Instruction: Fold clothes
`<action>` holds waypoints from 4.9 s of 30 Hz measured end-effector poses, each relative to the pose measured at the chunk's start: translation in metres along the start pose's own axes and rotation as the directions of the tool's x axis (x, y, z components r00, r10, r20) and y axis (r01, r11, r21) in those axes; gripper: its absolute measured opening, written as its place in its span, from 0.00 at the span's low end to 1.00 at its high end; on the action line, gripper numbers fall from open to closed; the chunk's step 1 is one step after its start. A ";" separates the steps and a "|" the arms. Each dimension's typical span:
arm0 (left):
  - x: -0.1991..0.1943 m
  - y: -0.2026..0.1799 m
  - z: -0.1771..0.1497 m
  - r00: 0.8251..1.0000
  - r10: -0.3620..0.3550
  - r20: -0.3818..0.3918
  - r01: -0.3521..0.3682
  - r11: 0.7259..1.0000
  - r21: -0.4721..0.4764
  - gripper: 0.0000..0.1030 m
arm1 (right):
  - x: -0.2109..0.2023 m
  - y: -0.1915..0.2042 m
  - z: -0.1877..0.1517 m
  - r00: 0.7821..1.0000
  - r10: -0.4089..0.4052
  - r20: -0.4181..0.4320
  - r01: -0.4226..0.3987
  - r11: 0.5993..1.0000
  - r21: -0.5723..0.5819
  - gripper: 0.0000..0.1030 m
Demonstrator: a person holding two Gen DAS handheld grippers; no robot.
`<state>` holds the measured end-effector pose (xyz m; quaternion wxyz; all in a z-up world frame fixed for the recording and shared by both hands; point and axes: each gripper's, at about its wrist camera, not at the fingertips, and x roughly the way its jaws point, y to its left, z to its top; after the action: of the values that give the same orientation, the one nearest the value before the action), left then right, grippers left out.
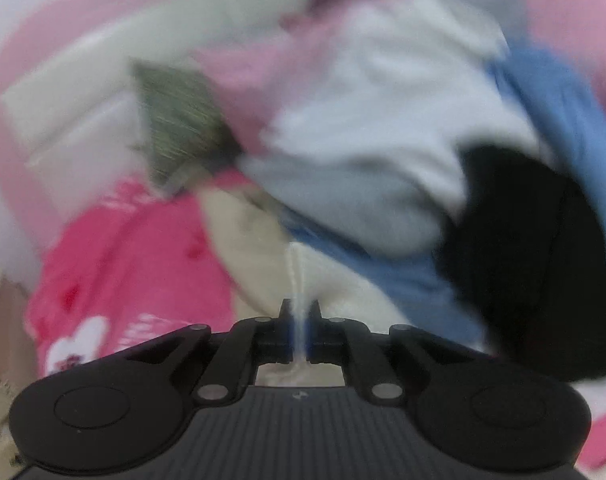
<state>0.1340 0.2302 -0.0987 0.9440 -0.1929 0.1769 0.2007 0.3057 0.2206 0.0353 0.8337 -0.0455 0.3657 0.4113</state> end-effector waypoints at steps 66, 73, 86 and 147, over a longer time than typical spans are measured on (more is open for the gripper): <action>0.049 -0.010 -0.007 0.989 0.047 -0.138 -0.047 0.999 0.006 0.97 | 0.053 -0.168 -0.082 0.929 -0.158 -0.335 0.001 0.906 -0.423 0.65; 0.049 -0.012 -0.008 0.988 0.062 -0.139 -0.059 0.998 0.023 0.97 | 0.048 -0.133 -0.087 0.922 -0.238 -0.306 0.042 0.846 -0.532 0.12; 0.051 -0.015 -0.008 0.985 0.093 -0.144 -0.088 0.995 0.040 0.97 | 0.081 -0.131 -0.106 0.954 -0.301 0.008 0.266 0.828 -0.493 0.10; 0.042 -0.229 -0.042 0.934 -0.302 -0.194 0.350 0.884 0.310 1.00 | -0.261 -0.360 -0.229 0.849 -0.527 -0.026 0.488 0.767 0.416 0.37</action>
<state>0.2613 0.0314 -0.0849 0.9685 -0.0679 0.2395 -0.0086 0.3310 -0.2721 -0.0435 0.9203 0.0512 0.3781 0.0866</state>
